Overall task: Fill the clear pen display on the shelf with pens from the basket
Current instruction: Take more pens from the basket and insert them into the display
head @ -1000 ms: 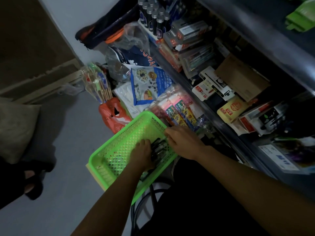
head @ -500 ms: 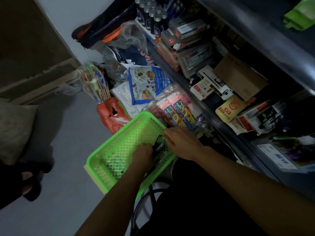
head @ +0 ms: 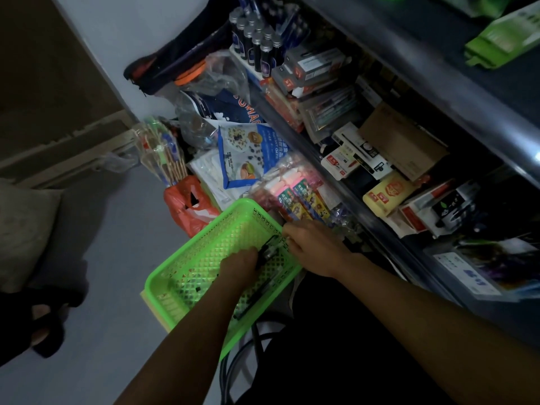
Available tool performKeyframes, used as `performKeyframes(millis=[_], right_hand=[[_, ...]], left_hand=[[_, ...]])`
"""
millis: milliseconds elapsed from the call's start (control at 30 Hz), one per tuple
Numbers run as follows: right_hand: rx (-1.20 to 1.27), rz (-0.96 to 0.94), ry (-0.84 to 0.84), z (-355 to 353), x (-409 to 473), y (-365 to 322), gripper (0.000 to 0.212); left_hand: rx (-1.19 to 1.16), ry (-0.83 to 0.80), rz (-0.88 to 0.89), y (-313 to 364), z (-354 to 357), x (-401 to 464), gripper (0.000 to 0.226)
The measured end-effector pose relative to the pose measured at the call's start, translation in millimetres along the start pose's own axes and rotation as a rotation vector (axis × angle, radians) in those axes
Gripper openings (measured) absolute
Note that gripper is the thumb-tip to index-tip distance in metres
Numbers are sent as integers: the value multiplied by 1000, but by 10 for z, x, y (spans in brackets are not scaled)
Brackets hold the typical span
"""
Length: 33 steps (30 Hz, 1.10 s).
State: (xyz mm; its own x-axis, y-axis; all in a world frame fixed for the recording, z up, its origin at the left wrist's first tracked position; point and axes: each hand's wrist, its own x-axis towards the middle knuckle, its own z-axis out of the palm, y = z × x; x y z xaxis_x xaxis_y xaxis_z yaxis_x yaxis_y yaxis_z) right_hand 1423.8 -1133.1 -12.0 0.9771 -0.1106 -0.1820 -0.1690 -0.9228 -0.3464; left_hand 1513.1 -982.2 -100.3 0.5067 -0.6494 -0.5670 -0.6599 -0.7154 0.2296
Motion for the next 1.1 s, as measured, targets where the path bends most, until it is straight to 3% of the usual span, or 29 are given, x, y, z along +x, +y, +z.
performKeyframes(millis=[133, 233, 467, 733, 833, 933, 1000, 1100], right_hand=[[22, 22, 29, -93, -41, 76, 26], [-23, 61, 39, -294, -80, 121, 17], [-86, 56, 184, -1087, -220, 245, 19], [-233, 121, 471, -2398, -1096, 302, 22], [-299, 200, 562, -2795, -1575, 376, 17], [-326, 270, 642, -3108, -2048, 420, 21], [-306, 334, 679, -3266, -2340, 433, 22], [-295, 404, 728, -3440, -2715, 450, 21]], left_hand=[[-81, 33, 64, -81, -110, -41, 30], [-156, 71, 135, -134, -304, -112, 27], [-309, 243, 357, 155, -1167, -299, 17], [-582, 326, 659, 1390, -2049, -497, 9], [-553, 378, 843, 1964, -2285, -677, 19], [-573, 373, 961, 2515, -2431, -851, 7], [-570, 362, 1008, 2893, -2492, -960, 25], [-596, 297, 1104, 3401, -2519, -1105, 9]])
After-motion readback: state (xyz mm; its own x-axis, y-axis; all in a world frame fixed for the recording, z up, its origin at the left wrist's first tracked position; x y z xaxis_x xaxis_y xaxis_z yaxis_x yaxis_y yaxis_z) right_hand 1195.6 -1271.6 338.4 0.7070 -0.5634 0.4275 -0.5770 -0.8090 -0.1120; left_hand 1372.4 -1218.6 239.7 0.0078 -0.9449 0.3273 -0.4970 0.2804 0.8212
